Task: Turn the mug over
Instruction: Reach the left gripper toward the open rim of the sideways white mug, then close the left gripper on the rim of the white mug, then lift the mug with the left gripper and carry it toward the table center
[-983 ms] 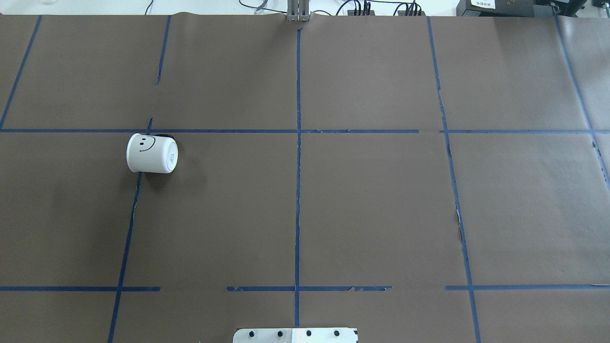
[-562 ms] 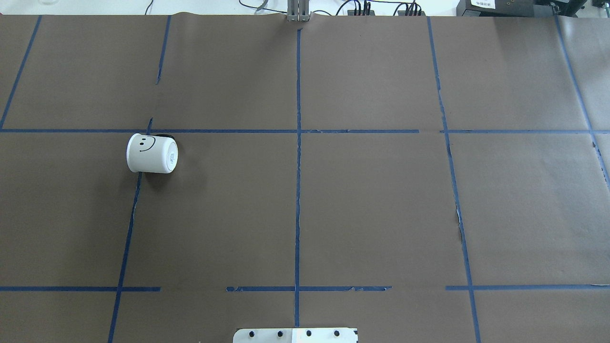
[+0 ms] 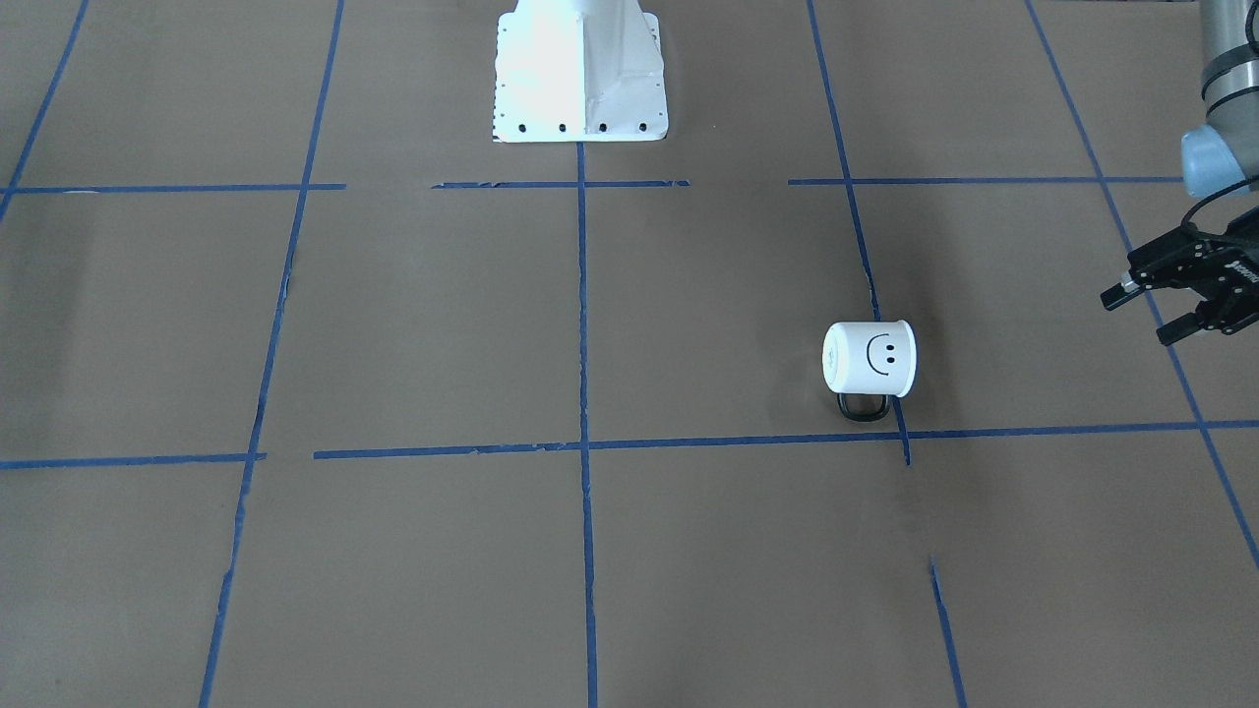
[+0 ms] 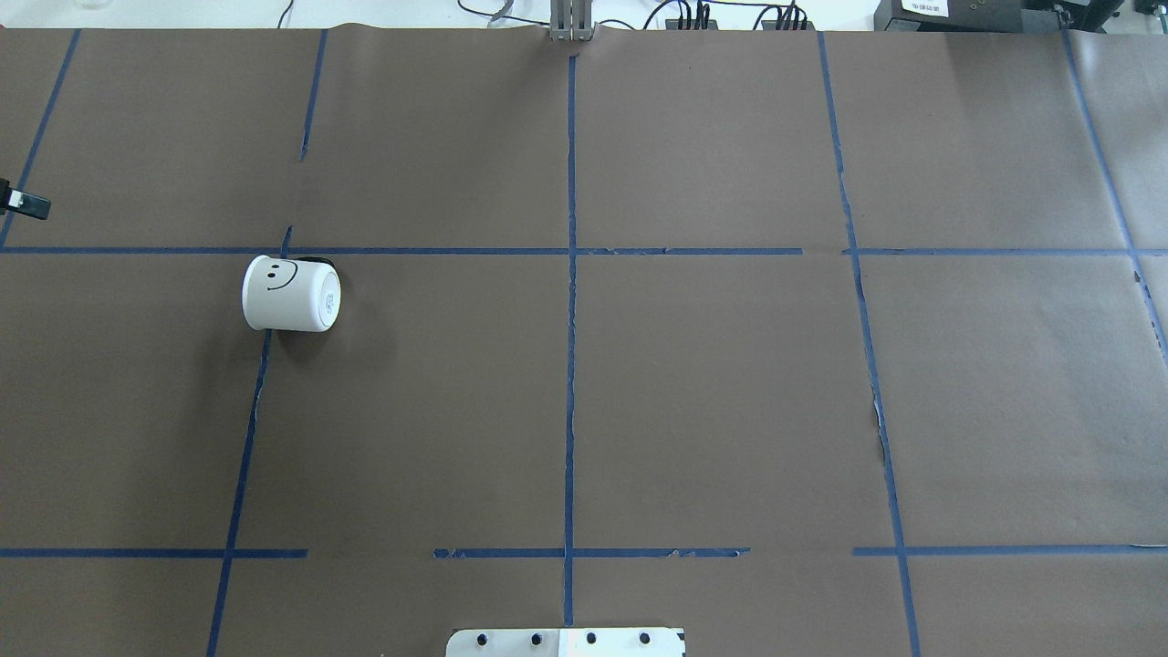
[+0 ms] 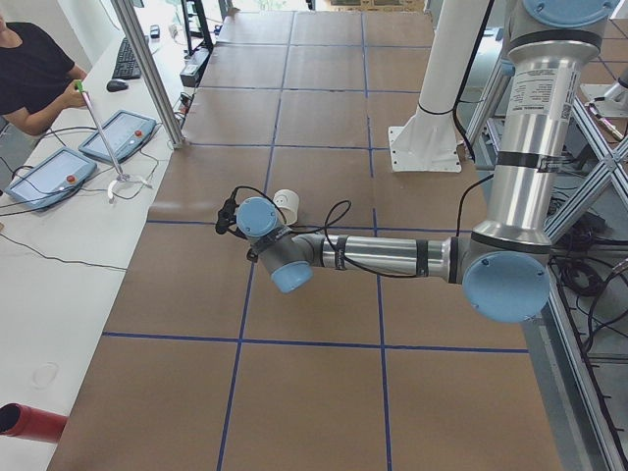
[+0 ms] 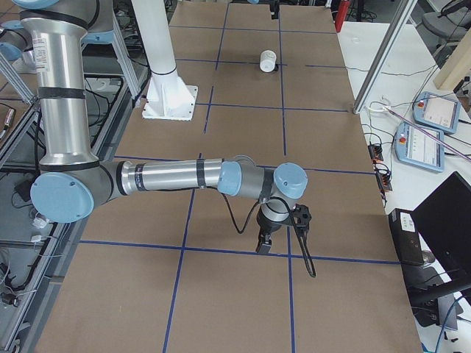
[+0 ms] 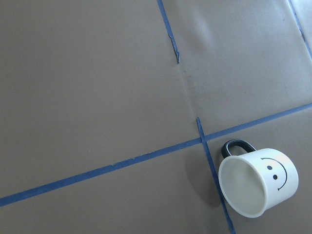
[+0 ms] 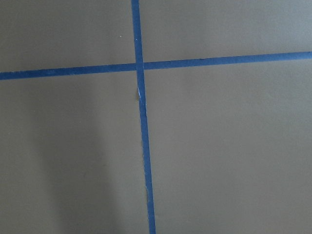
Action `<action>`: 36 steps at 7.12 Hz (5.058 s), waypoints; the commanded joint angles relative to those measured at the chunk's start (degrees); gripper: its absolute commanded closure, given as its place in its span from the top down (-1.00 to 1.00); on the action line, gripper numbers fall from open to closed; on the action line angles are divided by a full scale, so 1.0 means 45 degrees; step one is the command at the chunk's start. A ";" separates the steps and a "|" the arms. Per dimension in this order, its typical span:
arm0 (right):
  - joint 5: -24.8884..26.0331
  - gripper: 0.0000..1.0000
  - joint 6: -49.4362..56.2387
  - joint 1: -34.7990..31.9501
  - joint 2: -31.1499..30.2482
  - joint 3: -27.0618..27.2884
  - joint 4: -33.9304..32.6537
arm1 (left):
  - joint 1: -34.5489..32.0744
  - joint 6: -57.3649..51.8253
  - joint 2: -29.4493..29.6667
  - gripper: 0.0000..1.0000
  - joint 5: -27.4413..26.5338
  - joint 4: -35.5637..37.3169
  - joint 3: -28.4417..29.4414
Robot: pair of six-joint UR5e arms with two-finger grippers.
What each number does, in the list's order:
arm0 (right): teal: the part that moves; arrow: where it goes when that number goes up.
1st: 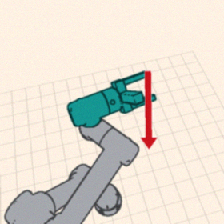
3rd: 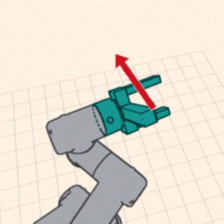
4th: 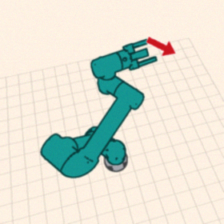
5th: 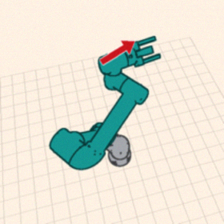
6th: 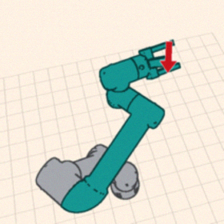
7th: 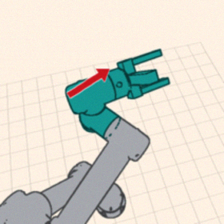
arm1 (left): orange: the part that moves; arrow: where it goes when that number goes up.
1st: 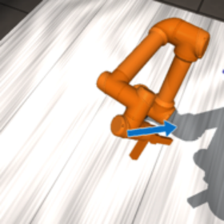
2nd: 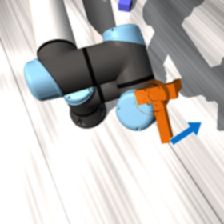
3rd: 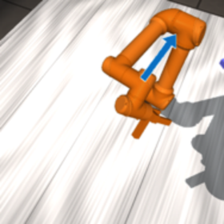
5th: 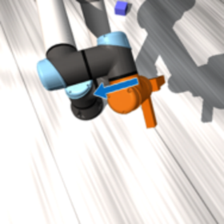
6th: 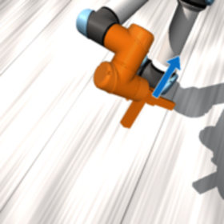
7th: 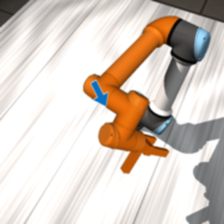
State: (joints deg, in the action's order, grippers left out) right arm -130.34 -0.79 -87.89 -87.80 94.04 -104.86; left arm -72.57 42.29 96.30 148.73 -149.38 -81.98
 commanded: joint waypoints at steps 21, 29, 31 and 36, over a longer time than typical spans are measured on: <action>0.0000 1.00 0.0000 0.0000 0.0000 0.0000 0.0000 | 0.5600 1.3447 0.1784 -1.00 -0.5946 -0.9031 0.2302; 0.0000 1.00 0.0000 0.0000 0.0000 0.0000 0.0000 | 0.5483 1.5094 0.3618 -1.00 -0.4047 -0.3588 -0.0922; 0.0000 1.00 0.0000 0.0000 0.0000 0.0000 0.0000 | 0.5463 1.3211 0.4143 -1.00 -0.4106 -0.1297 -0.1699; 0.0000 1.00 0.0000 0.0000 0.0000 0.0000 0.0000 | 0.6279 0.8950 0.7458 -1.00 -0.6264 0.8173 -0.3111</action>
State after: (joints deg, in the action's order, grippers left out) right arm -130.34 -0.79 -87.89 -87.80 94.04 -104.85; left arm -46.13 87.19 124.94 125.05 -124.11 -95.45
